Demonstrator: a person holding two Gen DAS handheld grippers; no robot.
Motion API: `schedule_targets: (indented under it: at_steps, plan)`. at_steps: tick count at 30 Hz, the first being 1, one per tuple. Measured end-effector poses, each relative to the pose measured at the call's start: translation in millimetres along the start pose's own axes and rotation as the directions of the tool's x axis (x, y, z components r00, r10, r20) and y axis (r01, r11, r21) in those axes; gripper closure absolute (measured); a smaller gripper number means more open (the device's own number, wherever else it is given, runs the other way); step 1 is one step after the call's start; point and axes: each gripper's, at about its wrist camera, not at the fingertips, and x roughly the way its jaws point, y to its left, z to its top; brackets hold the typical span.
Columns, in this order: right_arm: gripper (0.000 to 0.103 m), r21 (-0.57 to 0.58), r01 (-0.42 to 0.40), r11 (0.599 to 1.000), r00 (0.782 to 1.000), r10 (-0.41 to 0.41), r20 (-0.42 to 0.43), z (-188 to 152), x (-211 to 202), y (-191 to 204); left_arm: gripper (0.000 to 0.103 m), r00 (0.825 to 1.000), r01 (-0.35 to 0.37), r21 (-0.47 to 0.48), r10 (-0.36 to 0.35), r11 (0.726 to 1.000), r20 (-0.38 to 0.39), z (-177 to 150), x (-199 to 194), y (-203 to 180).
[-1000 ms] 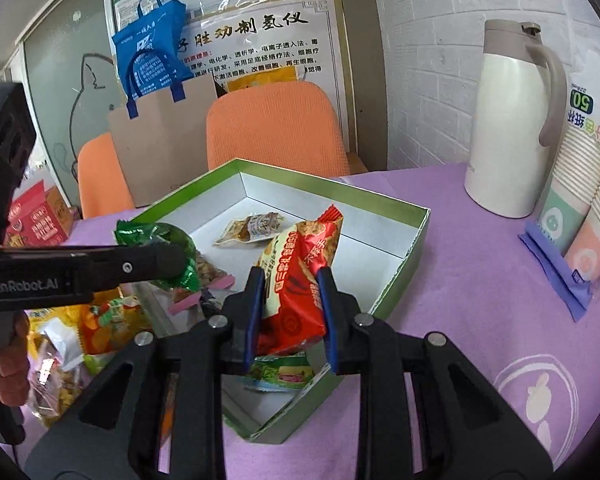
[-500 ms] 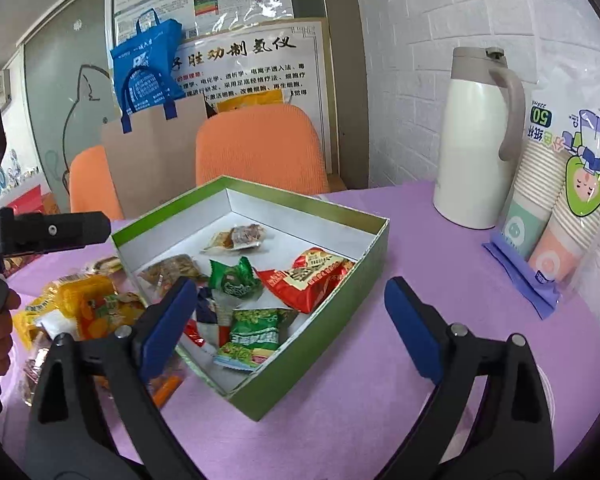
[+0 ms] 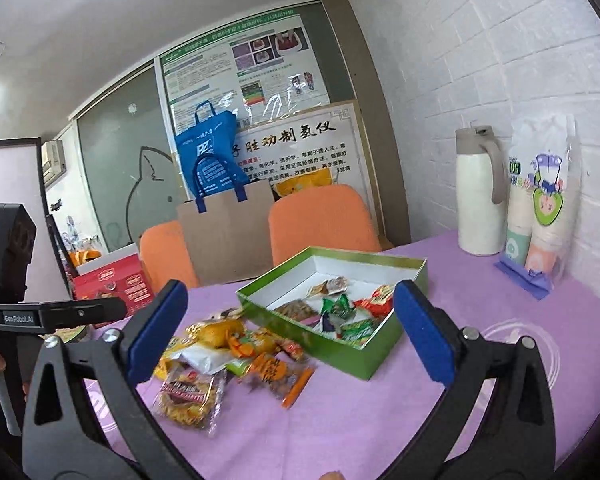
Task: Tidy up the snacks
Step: 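Withdraw both tools from the green box, then move the open right tool onto the orange round-labeled snack bag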
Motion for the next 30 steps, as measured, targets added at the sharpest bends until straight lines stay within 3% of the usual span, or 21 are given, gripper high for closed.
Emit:
schedule_targets:
  at_steps: [3,5,8,11,14,21,24,27,30]
  plan:
    - [0.001,0.033,-0.062,0.998,0.996,0.064,-0.062,-32,6,2,0.003,1.0,-0.029,-0.03,0.029,0.999,-0.011,-35,-8,16]
    - [0.001,0.033,-0.058,0.998,0.988,0.062,-0.138,-49,16,4,0.003,0.999,-0.024,-0.06,0.021,0.998,-0.048,-62,-6,27]
    - [0.001,0.02,-0.073,0.997,0.96,0.075,-0.269,-65,36,9,0.003,0.995,-0.047,-0.083,0.04,0.995,-0.088,-92,0,36]
    - [0.001,-0.009,-0.095,0.995,0.942,0.087,-0.324,-71,50,17,0.003,0.994,-0.042,-0.102,0.031,0.994,-0.104,-113,1,40]
    - [0.001,-0.05,-0.086,0.995,0.932,0.063,-0.357,-75,69,23,0.003,0.994,-0.025,-0.129,0.011,0.991,-0.108,-122,-1,43]
    - [0.003,-0.124,-0.072,0.99,0.885,0.006,-0.466,-81,128,22,0.003,0.995,-0.019,-0.124,0.007,0.992,-0.097,-124,0,48]
    - [0.009,-0.221,-0.094,0.971,0.858,-0.034,-0.513,-85,150,28,0.003,0.995,-0.018,-0.149,0.003,0.989,-0.101,-125,4,55]
    - [0.024,-0.346,-0.124,0.93,0.826,-0.096,-0.555,-92,171,35,0.003,0.994,-0.011,-0.17,-0.007,0.985,-0.105,-127,8,63]
    - [0.028,-0.417,-0.131,0.899,0.82,-0.138,-0.555,-93,189,38,0.003,0.994,-0.014,-0.181,-0.007,0.983,-0.112,-128,11,66]
